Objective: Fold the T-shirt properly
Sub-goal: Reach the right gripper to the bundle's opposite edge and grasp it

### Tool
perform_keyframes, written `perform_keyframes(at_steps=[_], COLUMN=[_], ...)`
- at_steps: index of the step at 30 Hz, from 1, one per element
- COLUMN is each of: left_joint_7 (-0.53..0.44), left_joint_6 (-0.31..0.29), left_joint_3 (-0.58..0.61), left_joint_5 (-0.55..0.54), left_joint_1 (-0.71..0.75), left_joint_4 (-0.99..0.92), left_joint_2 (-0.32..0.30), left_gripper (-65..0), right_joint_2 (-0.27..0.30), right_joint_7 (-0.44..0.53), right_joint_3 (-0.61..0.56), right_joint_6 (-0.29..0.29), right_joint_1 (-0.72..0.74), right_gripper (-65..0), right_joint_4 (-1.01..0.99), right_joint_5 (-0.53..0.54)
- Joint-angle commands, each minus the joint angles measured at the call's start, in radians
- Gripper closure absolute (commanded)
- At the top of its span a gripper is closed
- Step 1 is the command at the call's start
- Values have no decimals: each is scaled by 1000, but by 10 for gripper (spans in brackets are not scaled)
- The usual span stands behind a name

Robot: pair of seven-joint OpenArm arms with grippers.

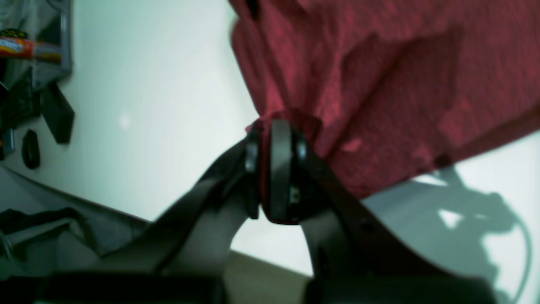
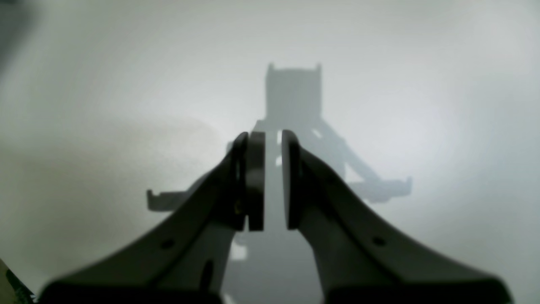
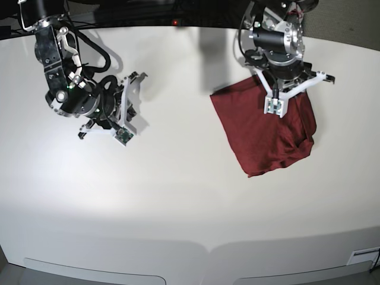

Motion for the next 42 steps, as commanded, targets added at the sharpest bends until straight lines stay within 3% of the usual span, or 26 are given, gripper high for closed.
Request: perform_keyframes(at_steps=[1,3,7,12,17,20,24,27,33,36,38,42], left_joint_7=[-22,-45,-74,-93,-101,-132,-218,-216,-212,-212,-204,-217], left_joint_6=[11,11,13,79,78,80,82,81,81,81,79,77], left_joint_3=[-1,-1,-1,-1,-1,-1,-1,-1,-1,-1,-1,-1], left_joint_5=[16,15,8,13,39,45,-4,-84,-139,-161,-204,-266], left_joint_1=[3,15,17,17,16,7,2,-11,-8,-8,-6,-3], left_joint_4=[18,18,18,18,18,18,18,18,18,18,18,-5], left_joint_2=[3,3,3,2,2,3,3,3,3,3,13,90], left_gripper=[0,-10,-155,-280,-299,-299,-299,-299,-299,-299,-299,-299], right_joint_2=[11,11,11,11,11,4,-114,-238,-462,-534,-566,-600], right_joint_7=[19,19,18,18,33,93,102,111,113,113,115,133], right_joint_3=[8,8,8,8,8,5,0,0,0,0,-1,-31], right_joint_6=[-5,-5,-5,-5,-5,-4,-3,-1,12,69,73,73], right_joint_1=[16,16,16,16,16,22,85,167,399,507,561,633], right_gripper=[-66,-66,-66,-67,-190,-198,-197,-197,-197,-197,-197,-197], right_joint_4=[19,19,19,19,19,19,14,-26,-385,-553,-618,-697], right_joint_5=[8,8,8,9,17,124,158,155,106,105,105,101])
